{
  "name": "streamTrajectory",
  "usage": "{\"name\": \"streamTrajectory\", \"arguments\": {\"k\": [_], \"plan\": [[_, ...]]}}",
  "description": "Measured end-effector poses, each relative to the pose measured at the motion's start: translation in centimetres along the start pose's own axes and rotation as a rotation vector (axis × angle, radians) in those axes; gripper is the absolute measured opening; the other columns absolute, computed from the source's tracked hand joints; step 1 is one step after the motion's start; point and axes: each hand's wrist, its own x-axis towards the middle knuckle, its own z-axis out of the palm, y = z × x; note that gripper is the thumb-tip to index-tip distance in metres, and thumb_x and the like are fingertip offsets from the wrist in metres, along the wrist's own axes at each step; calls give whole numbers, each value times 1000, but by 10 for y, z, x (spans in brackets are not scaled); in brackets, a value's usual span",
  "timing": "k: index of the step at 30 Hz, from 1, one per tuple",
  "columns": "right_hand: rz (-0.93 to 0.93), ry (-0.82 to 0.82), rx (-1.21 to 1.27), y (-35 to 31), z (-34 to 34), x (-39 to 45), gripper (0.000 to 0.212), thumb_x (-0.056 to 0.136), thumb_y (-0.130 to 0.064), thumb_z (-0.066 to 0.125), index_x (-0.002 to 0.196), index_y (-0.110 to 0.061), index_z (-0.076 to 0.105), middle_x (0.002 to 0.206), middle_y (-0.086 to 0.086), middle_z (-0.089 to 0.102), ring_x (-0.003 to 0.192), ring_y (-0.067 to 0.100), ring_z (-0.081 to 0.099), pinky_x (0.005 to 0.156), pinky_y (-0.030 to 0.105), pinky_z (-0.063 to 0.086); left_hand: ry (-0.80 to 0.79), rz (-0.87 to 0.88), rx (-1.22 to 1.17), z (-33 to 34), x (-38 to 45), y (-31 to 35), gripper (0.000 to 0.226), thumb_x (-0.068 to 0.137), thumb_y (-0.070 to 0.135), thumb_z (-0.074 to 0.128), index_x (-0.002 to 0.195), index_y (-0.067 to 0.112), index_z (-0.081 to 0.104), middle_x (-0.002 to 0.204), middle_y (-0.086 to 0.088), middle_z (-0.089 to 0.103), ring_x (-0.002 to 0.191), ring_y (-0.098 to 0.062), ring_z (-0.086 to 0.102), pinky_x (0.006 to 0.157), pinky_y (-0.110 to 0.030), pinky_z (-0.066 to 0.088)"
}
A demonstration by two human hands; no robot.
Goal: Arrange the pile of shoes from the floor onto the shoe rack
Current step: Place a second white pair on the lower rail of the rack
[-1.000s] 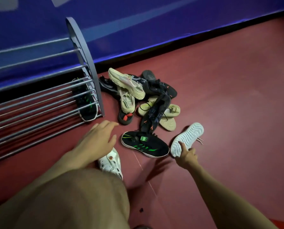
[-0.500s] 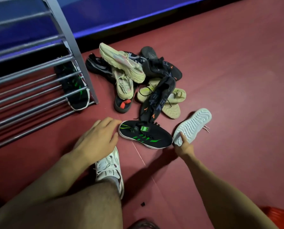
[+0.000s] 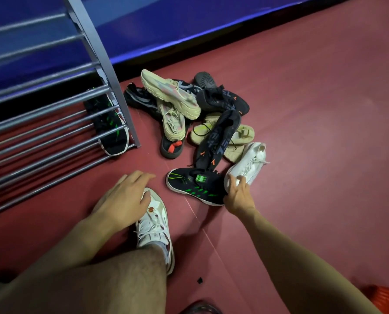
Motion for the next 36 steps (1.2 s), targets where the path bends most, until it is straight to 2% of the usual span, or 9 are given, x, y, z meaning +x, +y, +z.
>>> {"name": "streamTrajectory", "arguments": {"k": [3, 8, 12, 14, 18, 22, 27, 30, 36], "plan": [[-12, -63, -56, 13, 2, 12, 79, 80, -8, 55, 152, -14, 22, 138, 21, 28, 114, 45, 43, 97, 48, 46, -29, -27, 0, 7, -1, -12, 45, 98, 31, 49, 143, 31, 45, 137, 11, 48, 121, -25, 51, 103, -47, 46], [-97, -65, -277, 22, -3, 34, 85, 75, -34, 68, 146, 3, 36, 139, 16, 36, 113, 38, 35, 88, 46, 49, -57, -22, -6, 20, 6, -20, 46, 97, 31, 50, 143, 31, 46, 136, 11, 49, 120, -24, 52, 105, -46, 45], [-42, -170, -224, 20, -4, 46, 133, 69, -55, 79, 158, -8, -7, 160, 26, 3, 144, 48, 11, 106, 50, 42, -84, -20, -9, 24, 11, -23, 45, 96, 31, 50, 140, 33, 45, 134, 12, 49, 121, -23, 53, 107, -47, 43], [17, -237, -113, 18, -12, 53, 145, 61, -61, 85, 159, -19, -14, 156, 35, -3, 144, 51, 22, 109, 47, 41, -88, -26, -13, 24, 10, -25, 43, 95, 32, 49, 139, 34, 46, 132, 14, 49, 119, -22, 53, 105, -47, 45], [28, -284, -90, 10, -29, 58, 137, 62, -60, 86, 159, -7, 5, 147, 30, 23, 130, 42, 44, 108, 38, 41, -95, -54, -2, 19, 5, -27, 40, 97, 32, 50, 137, 35, 48, 131, 14, 50, 117, -20, 53, 102, -45, 47], [87, -310, 19, -13, -47, 35, 116, 69, -46, 87, 155, -8, 19, 157, 20, 19, 141, 41, 32, 113, 43, 34, -82, -94, 11, 8, -10, -27, 40, 97, 31, 49, 137, 34, 49, 132, 12, 52, 117, -19, 53, 100, -42, 48], [-83, -220, -123, -45, -63, -9, 116, 55, -82, 58, 139, -4, 36, 124, 16, 39, 99, 32, 57, 83, 41, 55, -30, -112, 57, -29, -44, -31, 44, 98, 28, 50, 142, 30, 49, 135, 8, 51, 121, -22, 53, 102, -40, 46], [-197, -150, -210, -81, -107, -38, 109, 62, -67, 77, 142, -9, 31, 128, 14, 40, 96, 35, 65, 70, 38, 54, 19, -133, 38, -57, -71, -46, 46, 91, 35, 51, 137, 30, 52, 128, 3, 54, 116, -27, 57, 100, -41, 47], [-364, -85, -333, -153, -198, -84, 125, 66, -76, 72, 156, -12, 14, 146, 18, 32, 116, 35, 59, 89, 41, 52, 164, -167, 115, -105, -158, -53, 47, 97, 31, 52, 144, 28, 49, 139, 2, 50, 124, -24, 52, 108, -36, 40]]}}
